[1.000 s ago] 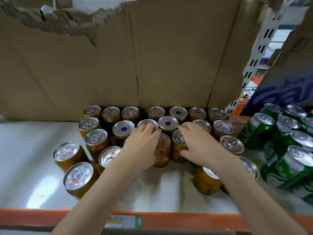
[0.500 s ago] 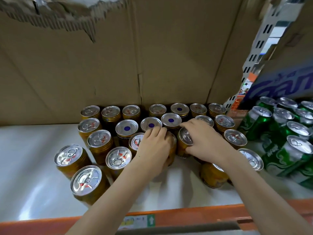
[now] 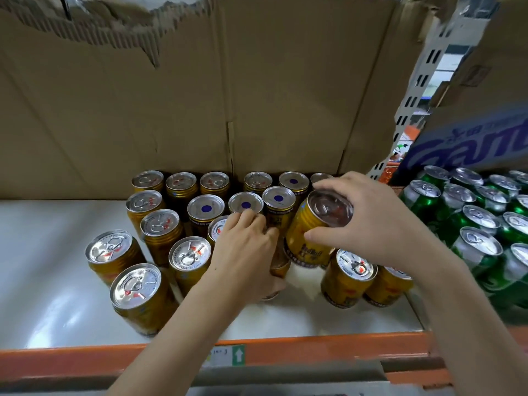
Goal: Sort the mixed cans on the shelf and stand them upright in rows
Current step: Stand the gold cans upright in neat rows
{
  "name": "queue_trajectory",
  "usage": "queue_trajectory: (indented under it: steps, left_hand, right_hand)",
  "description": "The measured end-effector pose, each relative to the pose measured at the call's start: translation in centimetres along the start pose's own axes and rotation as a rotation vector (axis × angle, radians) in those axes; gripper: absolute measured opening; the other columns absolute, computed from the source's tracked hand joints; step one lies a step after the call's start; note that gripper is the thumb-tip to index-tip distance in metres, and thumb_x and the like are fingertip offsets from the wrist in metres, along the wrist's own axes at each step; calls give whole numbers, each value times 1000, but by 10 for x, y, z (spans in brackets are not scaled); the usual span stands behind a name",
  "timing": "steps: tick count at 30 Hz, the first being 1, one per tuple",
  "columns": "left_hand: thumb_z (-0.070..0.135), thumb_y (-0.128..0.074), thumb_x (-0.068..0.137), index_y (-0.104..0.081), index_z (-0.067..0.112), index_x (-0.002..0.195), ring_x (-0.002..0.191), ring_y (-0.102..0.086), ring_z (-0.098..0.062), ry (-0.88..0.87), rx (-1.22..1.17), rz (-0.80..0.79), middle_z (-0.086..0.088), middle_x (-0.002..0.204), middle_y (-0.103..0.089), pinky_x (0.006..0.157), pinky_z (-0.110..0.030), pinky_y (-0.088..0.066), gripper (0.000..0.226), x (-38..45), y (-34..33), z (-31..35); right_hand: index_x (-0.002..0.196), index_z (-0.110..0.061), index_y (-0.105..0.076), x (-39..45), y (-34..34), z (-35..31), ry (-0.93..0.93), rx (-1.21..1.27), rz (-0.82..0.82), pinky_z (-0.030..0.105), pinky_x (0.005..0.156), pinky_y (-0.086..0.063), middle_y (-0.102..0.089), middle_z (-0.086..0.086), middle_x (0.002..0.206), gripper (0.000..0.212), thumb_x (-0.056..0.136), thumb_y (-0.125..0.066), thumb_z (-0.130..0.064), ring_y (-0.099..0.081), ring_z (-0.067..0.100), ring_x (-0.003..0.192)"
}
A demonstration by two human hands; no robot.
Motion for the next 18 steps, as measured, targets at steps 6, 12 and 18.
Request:
queue_trajectory:
  steps: [6, 12, 18]
  left_hand:
    - [71, -56, 72, -39, 24, 128, 117, -40, -24, 254, -43, -127, -4, 127, -40, 95, -31, -32, 75, -30, -10, -3]
    - [70, -61, 69, -40, 17, 125, 109, -54, -25, 460, -200, -238, -3, 127, -34, 73, -30, -43, 80, -44, -16, -11]
    - [26, -69, 82, -48, 11, 123, 110, -50, -22, 366, -288, -411, -6, 122, -50, 81, -27, -41, 48, -49, -11, -32]
  right_hand:
    - [124, -32, -53, -11, -17, 3, -2, 35, -87, 22, 79, -34, -52, -5, 113, 64, 67, -73, -51, -45, 11, 105]
    - [133, -29, -45, -10, -28, -3, 40, -88, -149, 23, 84, -34, -44, -4, 121, 71, 70, -74, -44, -42, 14, 114]
    - [142, -23, -33, -14, -64, -2, 91, -144, -315, 28, 98, -35, -39, -2, 137, 79, 75, -72, -37, -38, 16, 124]
Point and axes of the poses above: each hand's wrist, its own x-axis towards the middle knuckle, its own y-axis out of the back of the hand, z = x × y, the point moved 6 cm from there along x, towards the middle knuckle
